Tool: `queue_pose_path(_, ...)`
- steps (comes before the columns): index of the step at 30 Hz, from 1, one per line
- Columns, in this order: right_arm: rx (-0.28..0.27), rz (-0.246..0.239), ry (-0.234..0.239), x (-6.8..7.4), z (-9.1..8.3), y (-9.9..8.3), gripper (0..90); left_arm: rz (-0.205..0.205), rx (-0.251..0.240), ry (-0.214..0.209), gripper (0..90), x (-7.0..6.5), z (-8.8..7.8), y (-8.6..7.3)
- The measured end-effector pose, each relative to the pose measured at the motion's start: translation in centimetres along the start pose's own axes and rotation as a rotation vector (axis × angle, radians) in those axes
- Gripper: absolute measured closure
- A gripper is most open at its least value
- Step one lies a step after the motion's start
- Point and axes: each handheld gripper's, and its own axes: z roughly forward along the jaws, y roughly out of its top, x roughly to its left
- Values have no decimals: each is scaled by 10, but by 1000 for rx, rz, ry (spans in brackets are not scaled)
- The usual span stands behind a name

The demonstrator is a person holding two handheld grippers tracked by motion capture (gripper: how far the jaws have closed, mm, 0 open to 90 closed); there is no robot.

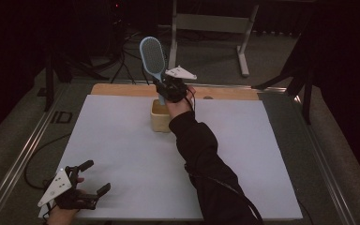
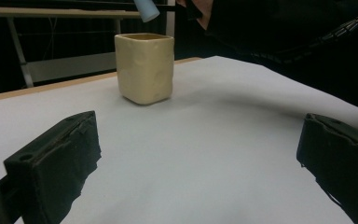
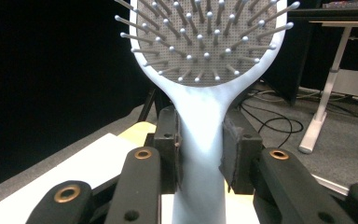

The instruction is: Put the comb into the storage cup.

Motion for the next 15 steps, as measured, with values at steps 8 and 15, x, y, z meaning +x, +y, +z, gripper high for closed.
queue_pose_path(8, 16, 11, -3, -3, 4, -14, 708, -4, -1, 0, 0, 0, 0, 0)
queue_pose_path(15, 34, 15, -2, -5, 6, -25, 709, -6, -4, 1, 0, 0, 0, 0)
